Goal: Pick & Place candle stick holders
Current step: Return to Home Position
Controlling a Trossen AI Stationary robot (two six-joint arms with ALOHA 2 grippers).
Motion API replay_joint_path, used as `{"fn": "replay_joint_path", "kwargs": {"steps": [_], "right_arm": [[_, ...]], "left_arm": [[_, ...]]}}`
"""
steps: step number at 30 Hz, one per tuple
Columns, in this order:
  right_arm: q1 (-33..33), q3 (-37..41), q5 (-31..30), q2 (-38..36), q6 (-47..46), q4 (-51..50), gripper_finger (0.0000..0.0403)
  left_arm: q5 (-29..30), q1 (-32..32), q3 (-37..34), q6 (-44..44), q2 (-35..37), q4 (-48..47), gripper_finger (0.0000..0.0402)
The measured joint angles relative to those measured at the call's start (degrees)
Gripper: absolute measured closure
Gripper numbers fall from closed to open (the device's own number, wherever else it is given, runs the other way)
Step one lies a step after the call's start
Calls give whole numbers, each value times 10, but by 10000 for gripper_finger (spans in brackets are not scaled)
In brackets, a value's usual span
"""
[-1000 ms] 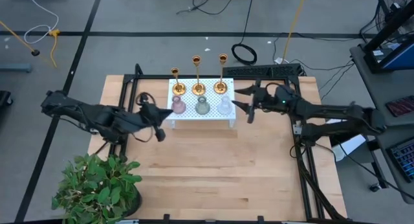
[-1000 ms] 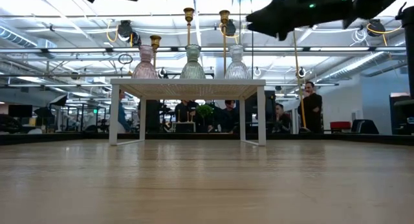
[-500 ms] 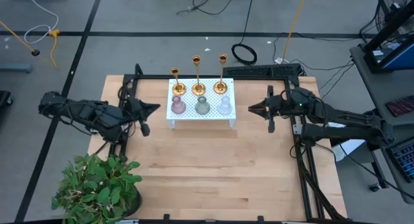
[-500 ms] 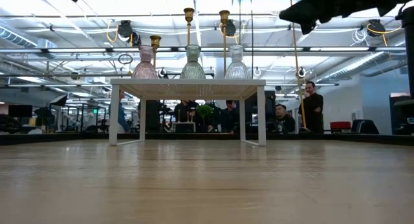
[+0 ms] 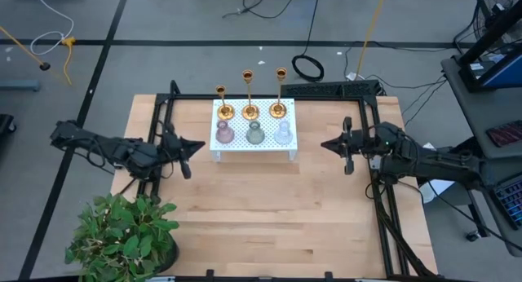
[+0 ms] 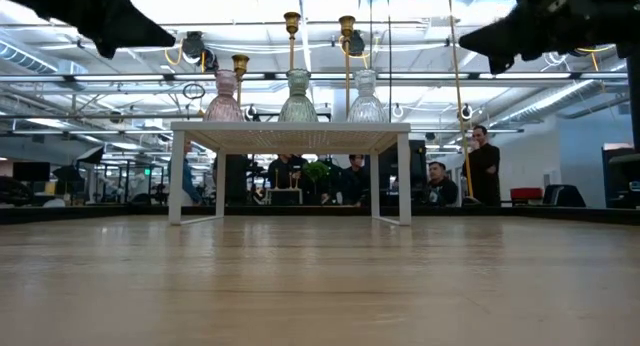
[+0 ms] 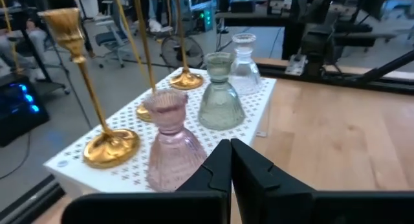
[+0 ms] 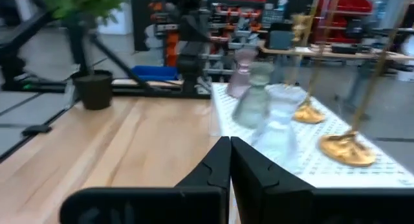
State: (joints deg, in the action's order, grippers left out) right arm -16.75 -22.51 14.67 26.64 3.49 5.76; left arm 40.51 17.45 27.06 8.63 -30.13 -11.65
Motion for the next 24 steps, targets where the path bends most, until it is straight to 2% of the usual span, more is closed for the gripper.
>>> {"fn": "replay_joint_path", "kwargs": {"steps": [4,7,19,24], "right_arm": [[0,27,49,-20,2,0,402],[0,41,51,-34,-14,0,402],[0,104,51,-106,-13,1,403],[0,133,50,-138,-18,0,403]], "left_arm": [[-16,0,-50,-17,17,62,398],[-32,0,-75,-31,26,92,393],[-67,0,-83,-99,60,83,395],[-136,0,-83,-136,78,80,391]]}}
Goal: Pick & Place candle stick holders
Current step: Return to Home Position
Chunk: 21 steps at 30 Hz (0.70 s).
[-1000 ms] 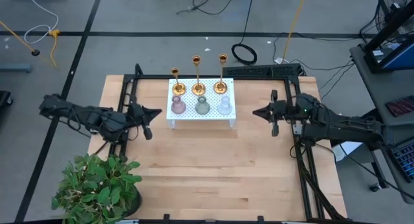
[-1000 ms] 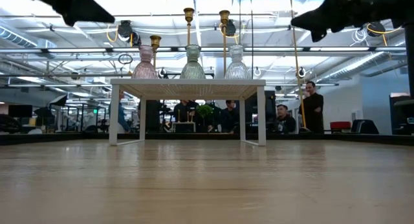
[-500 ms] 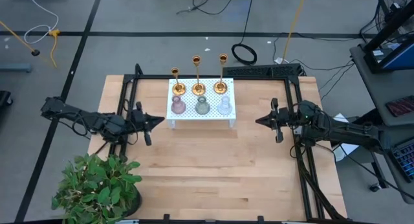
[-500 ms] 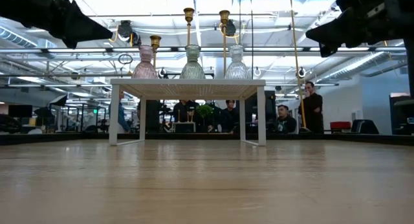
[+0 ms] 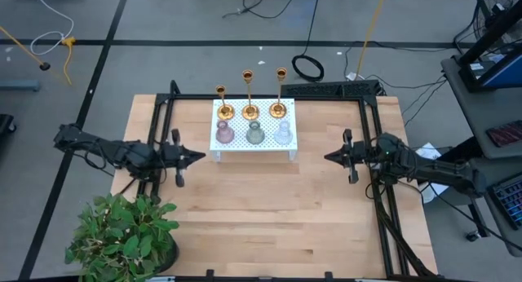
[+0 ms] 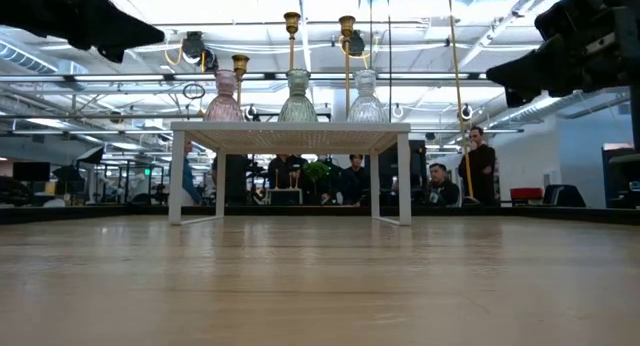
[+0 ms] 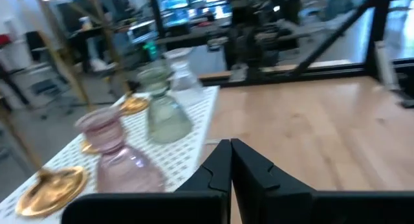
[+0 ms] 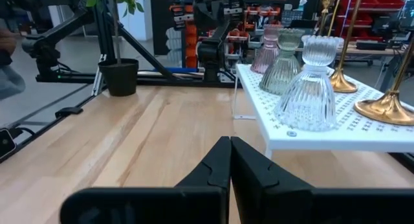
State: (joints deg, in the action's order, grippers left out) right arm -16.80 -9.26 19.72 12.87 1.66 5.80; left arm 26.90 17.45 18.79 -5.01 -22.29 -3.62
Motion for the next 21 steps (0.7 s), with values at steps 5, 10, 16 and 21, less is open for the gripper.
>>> {"fn": "replay_joint_path", "kwargs": {"steps": [5,10,16,21], "right_arm": [[0,15,0,-27,-1,0,403],[0,18,0,-44,-1,-1,403],[0,18,1,-50,-6,-20,403],[0,18,1,-50,-8,-19,403]], "left_arm": [[-34,0,-31,-20,9,37,393],[-61,0,-53,-70,46,63,392],[-111,0,-52,-78,143,-8,398],[-118,0,-52,-73,202,-35,392]]}}
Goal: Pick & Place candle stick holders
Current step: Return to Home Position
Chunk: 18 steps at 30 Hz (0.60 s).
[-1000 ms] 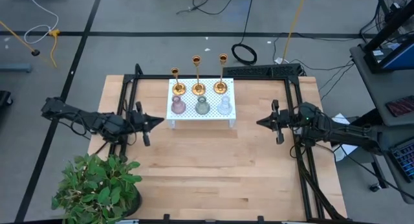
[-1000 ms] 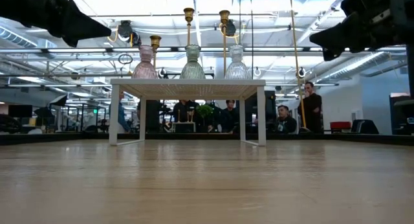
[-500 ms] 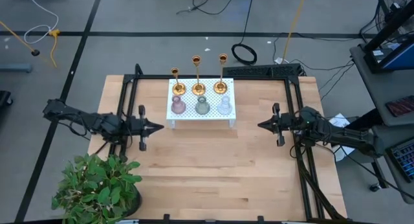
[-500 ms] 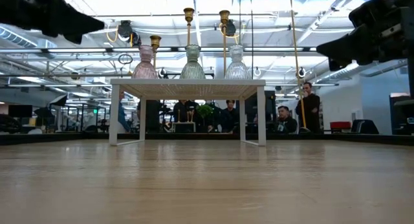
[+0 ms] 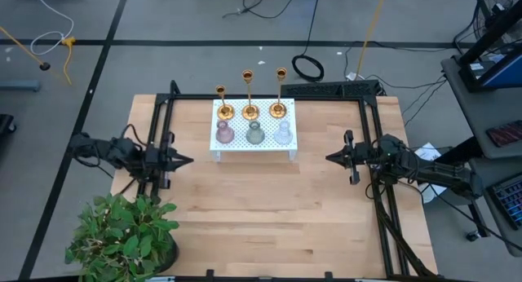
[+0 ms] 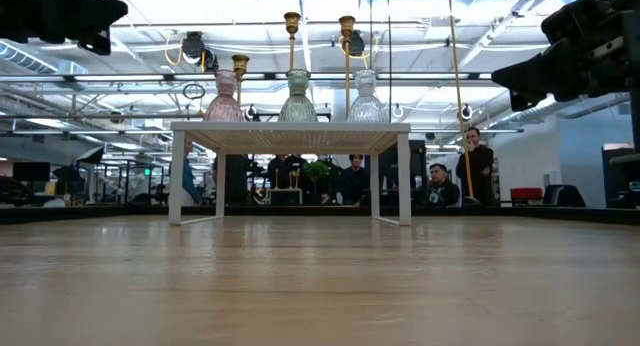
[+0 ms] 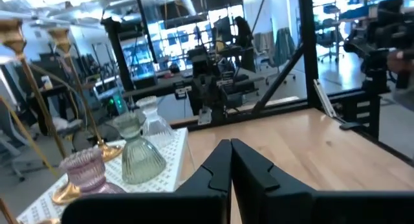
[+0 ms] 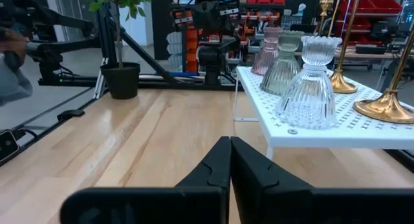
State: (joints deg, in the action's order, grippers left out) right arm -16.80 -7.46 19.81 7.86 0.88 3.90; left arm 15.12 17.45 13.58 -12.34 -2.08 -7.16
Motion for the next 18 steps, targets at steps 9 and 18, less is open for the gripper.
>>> {"fn": "replay_joint_path", "kwargs": {"steps": [9,18], "right_arm": [[0,0,0,0,-5,-20,403],[0,0,75,-18,-6,-25,403]], "left_arm": [[-31,-1,-65,-22,18,49,393],[-38,-1,-95,-27,18,76,396]]}}
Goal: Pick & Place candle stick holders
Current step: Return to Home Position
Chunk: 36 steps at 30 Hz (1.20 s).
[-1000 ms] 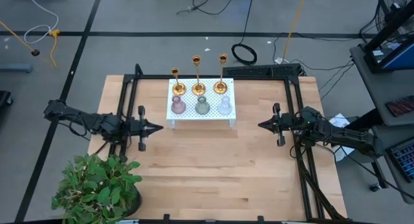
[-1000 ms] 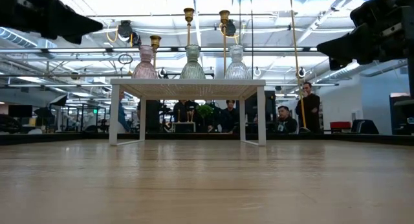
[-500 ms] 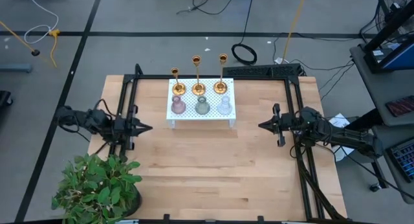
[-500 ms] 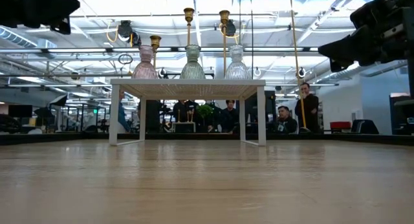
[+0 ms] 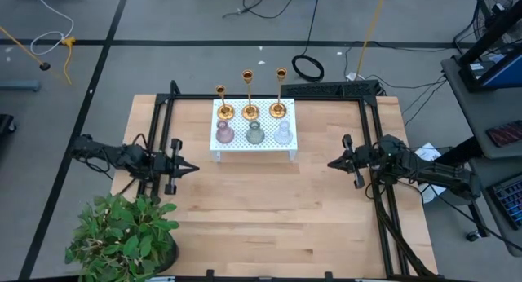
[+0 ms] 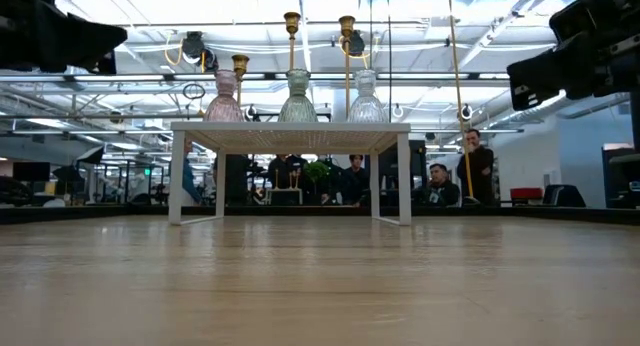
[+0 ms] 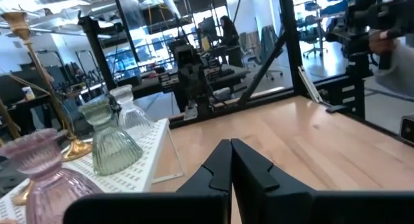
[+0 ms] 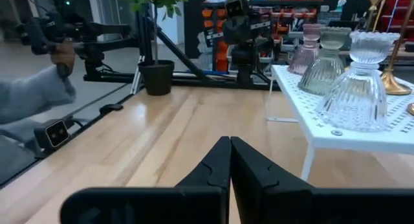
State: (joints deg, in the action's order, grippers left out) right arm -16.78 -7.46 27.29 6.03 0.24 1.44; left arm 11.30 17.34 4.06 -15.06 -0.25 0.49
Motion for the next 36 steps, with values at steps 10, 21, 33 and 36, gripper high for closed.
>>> {"fn": "replay_joint_path", "kwargs": {"steps": [10,21,33,36], "right_arm": [[0,1,-2,-4,17,-31,403],[0,51,-94,-6,-26,35,403],[0,65,-197,-5,-26,34,403],[0,65,-198,-5,-26,34,403]], "left_arm": [[-10,0,-32,-1,0,51,397],[40,0,-32,12,-1,31,398],[53,0,-31,47,-1,28,365],[53,0,-31,47,-1,28,365]]}}
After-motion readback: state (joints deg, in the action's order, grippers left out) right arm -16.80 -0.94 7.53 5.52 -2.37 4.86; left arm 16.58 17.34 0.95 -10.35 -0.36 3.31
